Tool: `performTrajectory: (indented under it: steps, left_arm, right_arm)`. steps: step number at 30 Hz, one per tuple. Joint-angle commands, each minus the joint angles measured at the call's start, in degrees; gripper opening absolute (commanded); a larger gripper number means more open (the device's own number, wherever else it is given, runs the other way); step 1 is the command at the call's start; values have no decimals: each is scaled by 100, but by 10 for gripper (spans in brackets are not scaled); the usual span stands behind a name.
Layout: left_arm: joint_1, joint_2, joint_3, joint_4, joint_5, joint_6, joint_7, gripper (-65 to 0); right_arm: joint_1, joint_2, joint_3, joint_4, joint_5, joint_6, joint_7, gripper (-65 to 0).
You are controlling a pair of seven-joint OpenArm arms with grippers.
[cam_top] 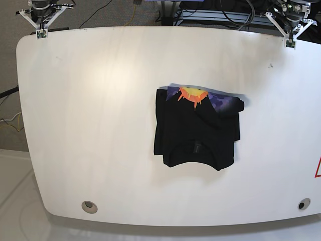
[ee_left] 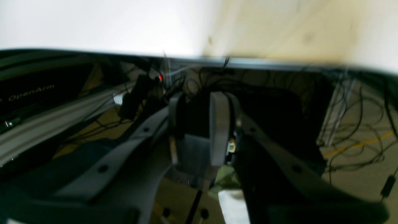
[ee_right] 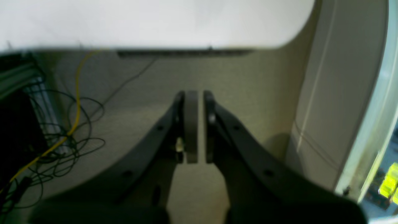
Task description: Fold the T-shirt properly
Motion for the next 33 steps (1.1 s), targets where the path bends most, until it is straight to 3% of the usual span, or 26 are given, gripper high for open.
performTrajectory:
  steps: [1, 7, 12, 16, 27, 33]
  left_arm:
    - [211, 21, -22, 80, 27, 35, -53, -537]
    - [395, 250, -22, 45, 44, 35, -290, -537]
    - [439, 311, 83, -193, 44, 35, -325, -537]
    - [439, 346, 303, -562, 44, 35, -334, -537]
    - [387, 250, 962, -1837, 62, 79, -791, -538]
    - [17, 232, 1446, -2505, 598, 79, -932, -538]
  right_arm:
    - [-233, -83, 191, 67, -52, -45, 19, -620]
    - [-453, -224, 341, -118, -52, -37, 27, -620]
    - [-541, -250, 350, -531, -52, 201, 133, -620]
    - [-550, -259, 332, -1103, -52, 341, 511, -620]
    - [-427, -224, 306, -2641, -52, 350, 1197, -620]
    - [-93, -206, 121, -3714, -456, 350, 1715, -620]
